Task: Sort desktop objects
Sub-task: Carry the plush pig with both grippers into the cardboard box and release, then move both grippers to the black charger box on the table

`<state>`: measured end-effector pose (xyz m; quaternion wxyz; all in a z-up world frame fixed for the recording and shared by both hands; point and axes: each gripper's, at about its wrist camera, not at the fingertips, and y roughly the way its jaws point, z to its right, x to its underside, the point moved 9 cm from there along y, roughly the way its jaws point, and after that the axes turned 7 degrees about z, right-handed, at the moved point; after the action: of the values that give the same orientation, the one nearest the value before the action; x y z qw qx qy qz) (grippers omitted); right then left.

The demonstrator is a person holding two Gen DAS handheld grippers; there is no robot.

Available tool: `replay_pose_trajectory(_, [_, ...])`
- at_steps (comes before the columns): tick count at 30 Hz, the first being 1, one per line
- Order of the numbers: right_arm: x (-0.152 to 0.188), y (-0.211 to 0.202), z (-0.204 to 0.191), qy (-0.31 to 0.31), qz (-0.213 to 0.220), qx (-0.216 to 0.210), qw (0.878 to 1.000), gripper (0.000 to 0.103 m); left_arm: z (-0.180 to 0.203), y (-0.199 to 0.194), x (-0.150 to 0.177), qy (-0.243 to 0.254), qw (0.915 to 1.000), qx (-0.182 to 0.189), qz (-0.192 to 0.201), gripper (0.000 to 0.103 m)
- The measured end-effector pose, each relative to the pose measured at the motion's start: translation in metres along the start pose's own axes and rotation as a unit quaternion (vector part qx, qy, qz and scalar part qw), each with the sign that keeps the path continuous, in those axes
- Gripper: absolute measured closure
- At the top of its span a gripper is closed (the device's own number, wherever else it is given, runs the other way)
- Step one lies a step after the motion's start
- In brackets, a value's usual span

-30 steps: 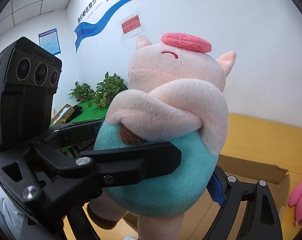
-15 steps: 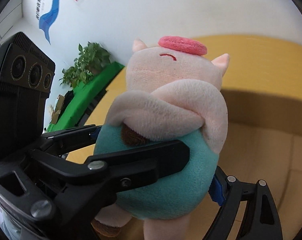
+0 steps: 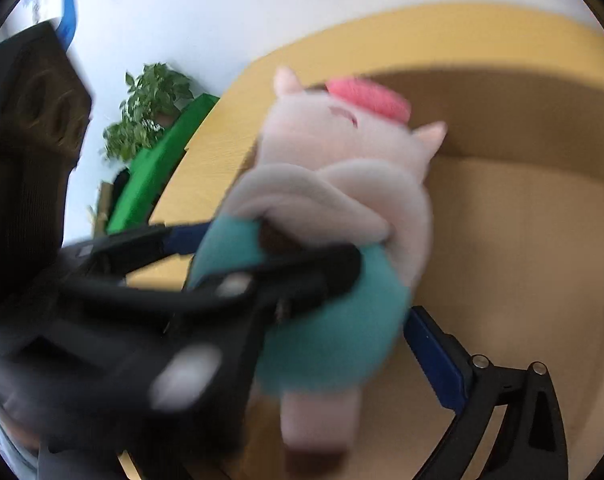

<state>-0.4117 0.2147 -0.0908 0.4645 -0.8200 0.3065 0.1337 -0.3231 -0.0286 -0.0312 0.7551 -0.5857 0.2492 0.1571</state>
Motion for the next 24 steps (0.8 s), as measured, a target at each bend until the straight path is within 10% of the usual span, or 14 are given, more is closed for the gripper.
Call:
replay_pose_trajectory(4, [0.017, -0.065, -0.012, -0.063, 0.027, 0.079, 0.995, 0.0, 0.006, -0.077, -0.02, 0.009, 0.9943, 0.009, 0.106, 0.026])
replay_pose_trajectory(11, [0.054, -0.154, -0.068, -0.15, 0.12, 0.247, 0.95, 0.0, 0.032, -0.182, 0.017, 0.033, 0.9727, 0.01, 0.229, 0.025])
replay_pose_trajectory(24, [0.116, -0.241, -0.085, -0.148, 0.198, 0.253, 0.935, 0.0, 0.103, -0.231, 0.087, 0.077, 0.9587, 0.031, 0.272, 0.024])
